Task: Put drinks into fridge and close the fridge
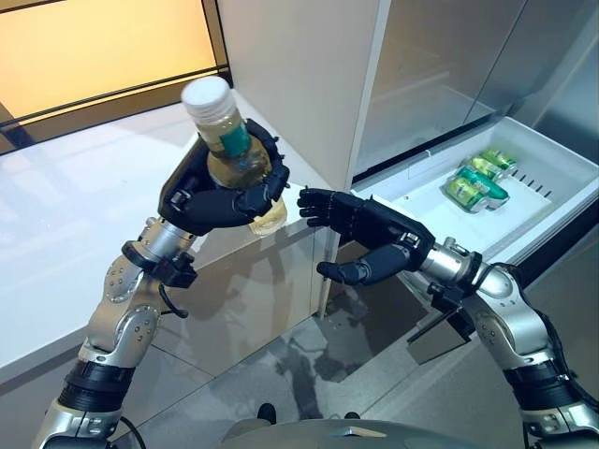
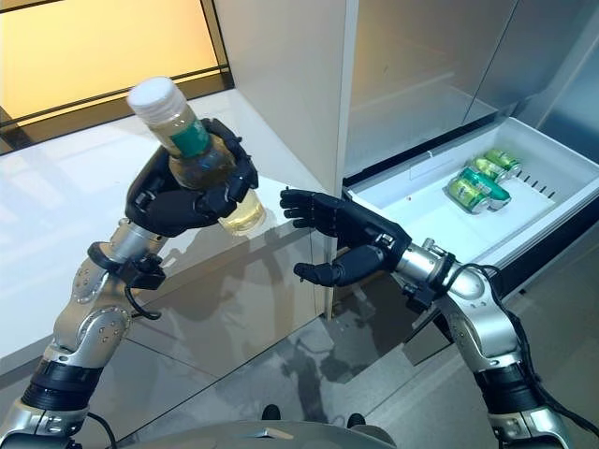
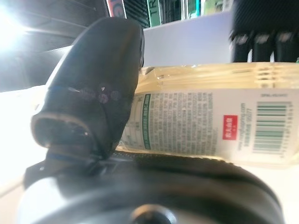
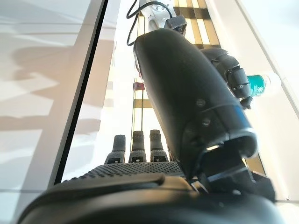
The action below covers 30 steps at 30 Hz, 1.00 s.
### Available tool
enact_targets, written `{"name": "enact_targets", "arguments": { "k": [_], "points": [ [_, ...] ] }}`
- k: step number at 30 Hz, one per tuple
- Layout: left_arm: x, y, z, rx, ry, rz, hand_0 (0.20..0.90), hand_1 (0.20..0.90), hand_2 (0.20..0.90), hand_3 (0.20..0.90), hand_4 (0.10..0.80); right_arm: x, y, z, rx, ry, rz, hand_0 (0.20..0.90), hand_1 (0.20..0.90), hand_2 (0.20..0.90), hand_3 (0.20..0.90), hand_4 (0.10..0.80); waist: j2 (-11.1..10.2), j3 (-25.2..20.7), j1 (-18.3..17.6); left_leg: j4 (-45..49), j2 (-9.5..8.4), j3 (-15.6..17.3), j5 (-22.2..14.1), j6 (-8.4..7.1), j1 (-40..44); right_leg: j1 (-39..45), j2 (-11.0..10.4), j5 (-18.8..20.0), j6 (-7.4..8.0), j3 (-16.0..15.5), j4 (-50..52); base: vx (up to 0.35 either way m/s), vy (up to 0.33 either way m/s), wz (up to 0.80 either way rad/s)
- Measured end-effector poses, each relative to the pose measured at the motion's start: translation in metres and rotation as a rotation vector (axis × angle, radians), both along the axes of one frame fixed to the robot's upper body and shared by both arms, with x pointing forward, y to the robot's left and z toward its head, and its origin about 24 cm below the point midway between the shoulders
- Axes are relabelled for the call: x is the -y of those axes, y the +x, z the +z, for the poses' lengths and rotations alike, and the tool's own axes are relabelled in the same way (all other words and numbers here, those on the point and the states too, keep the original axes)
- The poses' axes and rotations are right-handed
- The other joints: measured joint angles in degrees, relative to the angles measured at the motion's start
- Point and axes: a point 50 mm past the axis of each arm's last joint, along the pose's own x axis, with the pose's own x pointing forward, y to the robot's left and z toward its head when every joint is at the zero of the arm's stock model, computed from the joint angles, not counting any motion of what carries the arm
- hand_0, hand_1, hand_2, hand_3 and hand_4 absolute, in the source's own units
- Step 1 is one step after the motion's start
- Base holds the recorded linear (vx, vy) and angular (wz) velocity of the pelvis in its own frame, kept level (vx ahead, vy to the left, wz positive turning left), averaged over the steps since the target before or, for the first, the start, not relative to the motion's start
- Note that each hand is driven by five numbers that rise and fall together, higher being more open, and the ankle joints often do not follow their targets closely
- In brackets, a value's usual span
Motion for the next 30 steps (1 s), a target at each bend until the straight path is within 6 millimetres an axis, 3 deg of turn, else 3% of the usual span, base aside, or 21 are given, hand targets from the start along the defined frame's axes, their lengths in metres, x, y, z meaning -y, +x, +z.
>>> {"name": "enact_targets", "arguments": {
  "k": [7,19,30],
  "points": [
    [0.012,0.001,-0.007,-0.050,0.022,-0.058,0.300,0.300,0.300,0.200,0.100,-0.010,0.007,0.004,-0.026,0.014,0.007,0.900,0.900,0.900,0.900,0.800,0.0,0.0,0.1,0.0,0.01,-0.1,0.0,0.00,0.0,0.1,0.0,0.0,0.00,-0.1,0.0,0.000,0.000,0.00],
    [0.028,0.006,0.000,-0.032,0.055,-0.136,0.300,0.300,0.300,0.200,0.100,-0.032,0.011,-0.002,-0.122,0.003,0.088,0.900,0.900,0.900,0.900,0.800,0.0,0.0,0.1,0.0,0.00,-0.3,0.0,0.00,0.3,0.5,0.0,0.0,0.00,-0.3,0.0,0.008,-0.001,0.00],
    [0.036,0.006,-0.005,-0.064,0.101,-0.190,0.300,0.300,0.300,0.200,0.100,-0.039,0.015,0.004,-0.106,-0.012,0.100,0.900,0.900,0.900,0.900,0.800,0.0,0.0,0.2,0.0,-0.01,-0.3,0.0,0.00,0.4,0.6,0.0,0.0,0.00,-0.3,0.0,0.003,0.000,0.00]
  ]
}}
